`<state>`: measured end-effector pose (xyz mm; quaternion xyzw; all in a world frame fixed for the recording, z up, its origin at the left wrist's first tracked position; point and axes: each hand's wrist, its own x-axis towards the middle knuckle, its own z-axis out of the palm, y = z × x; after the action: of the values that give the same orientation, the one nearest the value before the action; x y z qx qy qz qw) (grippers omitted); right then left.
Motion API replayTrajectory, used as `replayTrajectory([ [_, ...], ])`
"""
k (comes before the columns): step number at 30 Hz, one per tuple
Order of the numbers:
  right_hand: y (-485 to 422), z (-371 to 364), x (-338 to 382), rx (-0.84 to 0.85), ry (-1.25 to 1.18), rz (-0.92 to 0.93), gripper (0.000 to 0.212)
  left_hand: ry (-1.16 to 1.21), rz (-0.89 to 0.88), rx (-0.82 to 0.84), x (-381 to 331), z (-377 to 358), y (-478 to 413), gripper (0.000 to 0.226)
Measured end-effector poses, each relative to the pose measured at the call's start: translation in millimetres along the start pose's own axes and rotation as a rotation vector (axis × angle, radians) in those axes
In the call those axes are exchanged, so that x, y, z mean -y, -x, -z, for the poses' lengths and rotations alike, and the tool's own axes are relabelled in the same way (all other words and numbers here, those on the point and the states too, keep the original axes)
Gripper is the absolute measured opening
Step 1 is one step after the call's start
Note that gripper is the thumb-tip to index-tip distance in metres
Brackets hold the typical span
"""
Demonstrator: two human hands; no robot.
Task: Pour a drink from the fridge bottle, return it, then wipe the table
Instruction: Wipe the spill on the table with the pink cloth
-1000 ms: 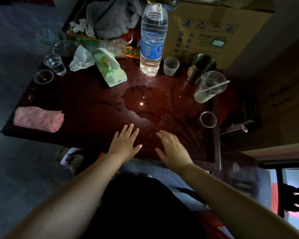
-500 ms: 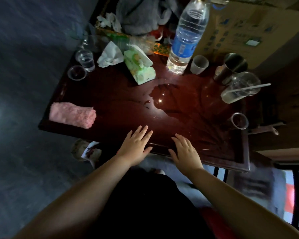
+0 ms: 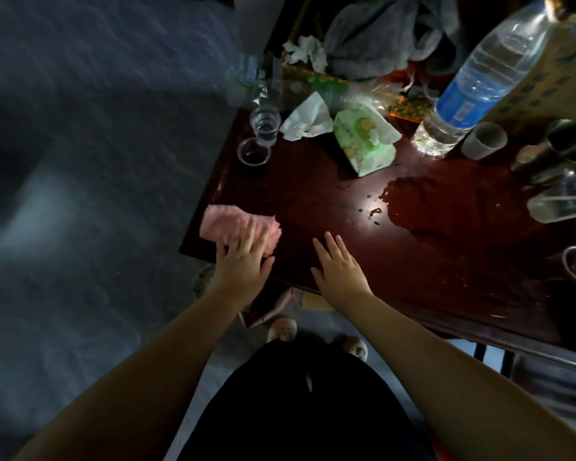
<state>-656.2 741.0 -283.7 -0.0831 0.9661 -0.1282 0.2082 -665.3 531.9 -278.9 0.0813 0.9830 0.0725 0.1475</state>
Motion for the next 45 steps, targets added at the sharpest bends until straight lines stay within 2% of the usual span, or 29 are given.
replayTrajectory([
  [8,1.1,-11.8,0.4,-0.037,0.044,-0.055,0.057,0.076,0.156,-0.01,20.2,-0.7,-25.9,0.069],
  [18,4.7,-9.5,-11.8,-0.036,-0.008,-0.055,0.056,0.01,0.133,0.069,-1.4,-15.2,-45.6,0.075],
  [25,32.8,-14.3,-44.8,-0.203,-0.072,-0.213,0.058,-0.078,-0.023,0.085,-26.8,-16.2,-59.8,0.074],
  [30,57.0,-17.2,-73.6,-0.252,-0.101,-0.306,0.063,-0.148,-0.286,0.094,-66.7,-19.3,-79.0,0.083],
  [33,69.5,-20.8,-91.8,-0.273,-0.084,-0.339,0.063,-0.22,-0.451,0.117,-96.1,-21.7,-97.0,0.076],
  [39,74.0,-24.9,-101.0,-0.358,-0.066,-0.357,0.058,-0.302,-0.671,0.164,-124.2,-17.1,-134.1,0.071],
  [41,72.5,-25.0,-102.1,-0.426,-0.103,-0.39,0.058,-0.197,-0.621,0.065,-126.8,-19.0,-130.1,0.072],
  [43,70.9,-22.3,-106.4,-0.541,-0.152,-0.525,0.059,-0.006,-0.399,-0.069,-136.3,-22.5,-116.9,0.076],
  [45,67.4,-17.6,-113.5,-0.625,-0.187,-0.739,0.062,0.097,-0.16,-0.001,-153.9,-25.5,-107.5,0.079],
])
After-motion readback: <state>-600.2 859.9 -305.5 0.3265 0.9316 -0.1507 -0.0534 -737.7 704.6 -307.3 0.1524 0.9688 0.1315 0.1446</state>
